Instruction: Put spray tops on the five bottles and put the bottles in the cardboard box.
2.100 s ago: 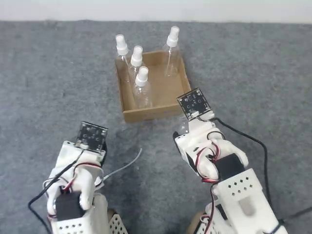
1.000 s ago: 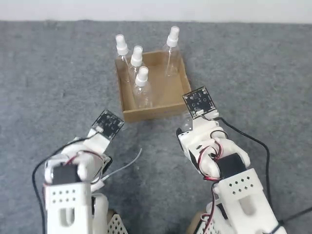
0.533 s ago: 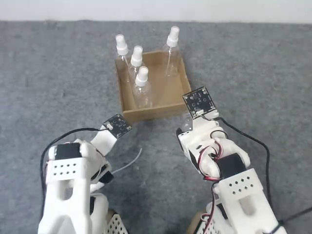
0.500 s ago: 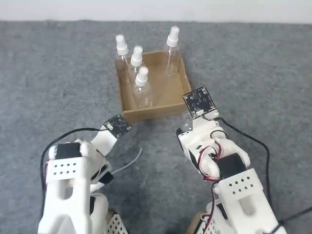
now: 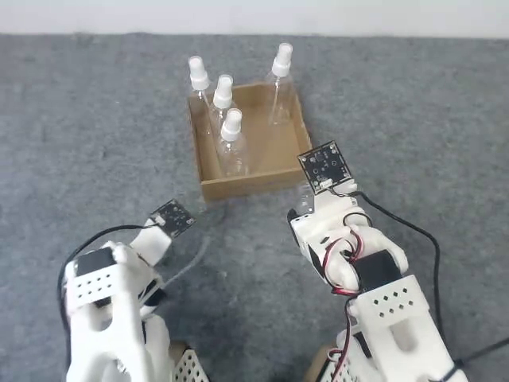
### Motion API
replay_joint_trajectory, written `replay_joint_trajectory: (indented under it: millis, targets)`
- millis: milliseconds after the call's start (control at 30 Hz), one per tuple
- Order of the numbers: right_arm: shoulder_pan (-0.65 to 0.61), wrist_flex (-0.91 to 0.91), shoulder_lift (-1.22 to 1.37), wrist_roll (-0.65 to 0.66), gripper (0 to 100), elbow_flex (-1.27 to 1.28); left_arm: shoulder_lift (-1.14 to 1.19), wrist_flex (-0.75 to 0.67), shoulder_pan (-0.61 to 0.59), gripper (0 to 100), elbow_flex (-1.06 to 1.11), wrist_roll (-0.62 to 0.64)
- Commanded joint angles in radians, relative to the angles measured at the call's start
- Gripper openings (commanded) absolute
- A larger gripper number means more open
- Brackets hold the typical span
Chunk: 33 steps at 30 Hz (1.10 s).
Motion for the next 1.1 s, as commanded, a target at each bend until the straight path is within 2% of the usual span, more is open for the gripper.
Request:
replay_joint_trajectory:
  millis: [0, 200, 300, 667, 767, 867, 1067]
  targets:
    - [0.012, -0.012, -0.022, -0.011, 8.2, -0.015, 0.015, -0.032, -0.044, 16, -0.002, -0.021]
    - [0.012, -0.012, -0.022, -0.011, 8.2, -0.014, 0.006, -0.026, -0.048, 1, -0.012, -0.018]
    - [0.012, -0.012, -0.022, -0.011, 8.2, -0.014, 0.006, -0.029, -0.1, 1, -0.042, -0.003]
    - [0.012, -0.01, -0.022, -0.011, 8.2, -0.014, 0.015, -0.026, -0.269, 2, -0.166, 0.232]
    - [0.012, -0.01, -0.022, -0.011, 8.2, -0.014, 0.015, -0.028, -0.287, 2, -0.194, 0.325]
    - [0.012, -0.01, -0.022, -0.011, 8.2, -0.014, 0.015, -0.041, -0.292, 2, -0.22, 0.483]
    - [0.013, -0.01, -0.022, -0.011, 8.2, -0.014, 0.015, -0.207, -0.347, 2, -0.243, 0.729]
